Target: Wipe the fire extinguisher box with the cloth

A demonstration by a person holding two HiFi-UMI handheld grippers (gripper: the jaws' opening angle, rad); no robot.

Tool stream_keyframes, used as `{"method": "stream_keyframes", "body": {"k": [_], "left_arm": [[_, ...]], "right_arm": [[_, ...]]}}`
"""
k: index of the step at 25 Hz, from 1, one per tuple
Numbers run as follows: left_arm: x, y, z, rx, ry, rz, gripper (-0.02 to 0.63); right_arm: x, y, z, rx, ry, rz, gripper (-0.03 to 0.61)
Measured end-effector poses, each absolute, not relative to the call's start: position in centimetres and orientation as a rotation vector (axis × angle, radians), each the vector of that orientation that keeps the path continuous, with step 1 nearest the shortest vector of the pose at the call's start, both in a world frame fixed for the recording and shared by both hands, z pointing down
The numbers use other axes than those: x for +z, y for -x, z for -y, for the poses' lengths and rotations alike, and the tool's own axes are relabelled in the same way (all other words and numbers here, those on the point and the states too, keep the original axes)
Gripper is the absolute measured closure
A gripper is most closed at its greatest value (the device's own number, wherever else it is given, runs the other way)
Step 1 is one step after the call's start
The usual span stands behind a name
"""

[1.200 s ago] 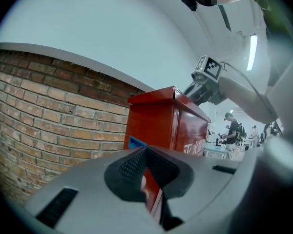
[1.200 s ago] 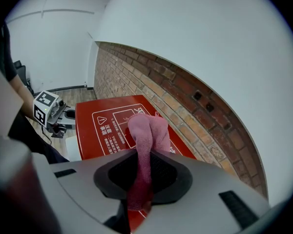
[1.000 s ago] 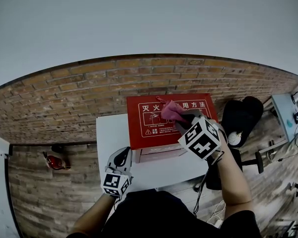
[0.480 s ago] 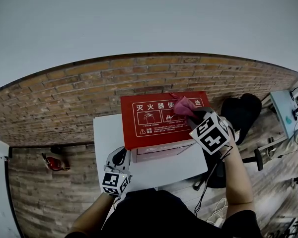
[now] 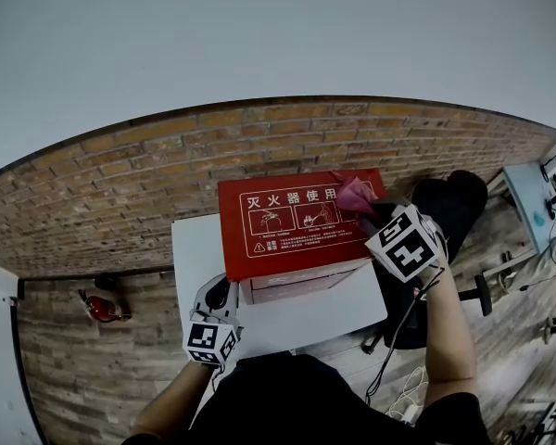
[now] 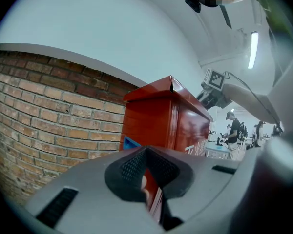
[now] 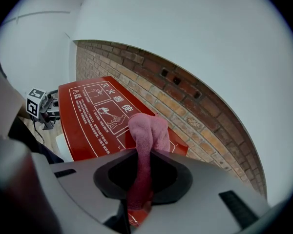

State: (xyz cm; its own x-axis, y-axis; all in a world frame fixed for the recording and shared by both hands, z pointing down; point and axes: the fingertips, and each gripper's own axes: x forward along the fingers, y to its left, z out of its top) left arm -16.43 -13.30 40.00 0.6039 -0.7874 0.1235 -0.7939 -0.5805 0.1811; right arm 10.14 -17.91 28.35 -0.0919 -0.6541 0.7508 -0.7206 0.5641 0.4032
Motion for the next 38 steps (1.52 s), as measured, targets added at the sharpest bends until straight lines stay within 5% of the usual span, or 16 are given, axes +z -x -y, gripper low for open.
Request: {"method": "stream_keyframes", "body": {"k": [17,38], "left_arm": [[39.7,16.6,14.4,0.026,-2.576,1.382,0.595],[39.2,16.5,14.7,0.013,-2.594,1.377,0.597]], "right_arm": [[29.0,-16.5,15.8,0.137,-1.231,1.654,0.506],[28.9,-15.4,12.7,0.088,-1.234,1.578,0.508]]}}
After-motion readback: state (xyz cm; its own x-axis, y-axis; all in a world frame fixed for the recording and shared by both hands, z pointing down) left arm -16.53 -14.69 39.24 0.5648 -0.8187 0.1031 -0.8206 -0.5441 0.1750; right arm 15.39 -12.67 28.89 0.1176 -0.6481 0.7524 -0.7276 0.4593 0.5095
